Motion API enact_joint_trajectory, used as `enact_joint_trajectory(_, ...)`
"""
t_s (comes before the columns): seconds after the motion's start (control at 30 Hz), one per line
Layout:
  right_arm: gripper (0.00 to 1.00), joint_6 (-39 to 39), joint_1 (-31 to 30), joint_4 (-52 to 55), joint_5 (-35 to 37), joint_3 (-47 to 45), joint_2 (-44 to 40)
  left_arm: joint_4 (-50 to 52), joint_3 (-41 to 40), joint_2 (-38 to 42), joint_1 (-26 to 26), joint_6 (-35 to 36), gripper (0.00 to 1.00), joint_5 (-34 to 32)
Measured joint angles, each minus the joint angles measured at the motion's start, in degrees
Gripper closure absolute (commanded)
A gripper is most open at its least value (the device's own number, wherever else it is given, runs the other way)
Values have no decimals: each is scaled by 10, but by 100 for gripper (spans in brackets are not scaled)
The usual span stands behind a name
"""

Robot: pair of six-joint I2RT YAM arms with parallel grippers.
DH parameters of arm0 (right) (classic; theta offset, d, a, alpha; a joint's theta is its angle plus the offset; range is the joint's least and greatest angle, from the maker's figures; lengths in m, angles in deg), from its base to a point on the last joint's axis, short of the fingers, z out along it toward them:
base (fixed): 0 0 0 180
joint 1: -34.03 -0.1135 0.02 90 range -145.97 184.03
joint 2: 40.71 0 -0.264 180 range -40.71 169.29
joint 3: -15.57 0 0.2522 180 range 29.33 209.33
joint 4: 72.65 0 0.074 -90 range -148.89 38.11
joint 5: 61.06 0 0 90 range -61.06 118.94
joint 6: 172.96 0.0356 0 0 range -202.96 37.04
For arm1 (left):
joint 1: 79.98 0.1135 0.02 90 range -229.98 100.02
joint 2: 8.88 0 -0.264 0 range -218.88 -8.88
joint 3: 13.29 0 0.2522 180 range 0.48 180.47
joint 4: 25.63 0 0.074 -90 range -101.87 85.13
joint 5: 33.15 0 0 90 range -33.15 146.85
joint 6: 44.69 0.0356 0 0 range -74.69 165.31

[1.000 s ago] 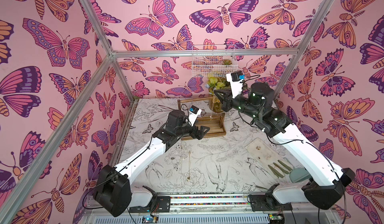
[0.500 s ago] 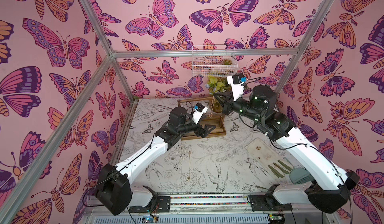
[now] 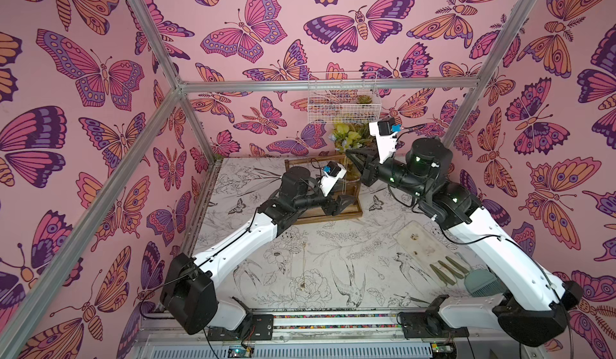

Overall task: Take the necklace off the jewelry display stand
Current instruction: Place the necklace at the center of the board.

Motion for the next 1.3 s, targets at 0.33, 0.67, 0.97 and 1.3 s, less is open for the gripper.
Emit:
enact_joint_trajectory(0.33,100,0,0,0,16,0,-28,-2,4,0,-12,6,63,9)
enact_joint_trajectory(0.67,100,0,0,0,28,0,-28,-3,4,0,-12,7,70,10)
enact_joint_trajectory(0.97,100,0,0,0,28,0,-23,-2,4,0,-12,7,76,9)
enact_joint_trajectory(1.3,100,-1,0,0,28,5,-19,-2,4,0,-12,6,84,2)
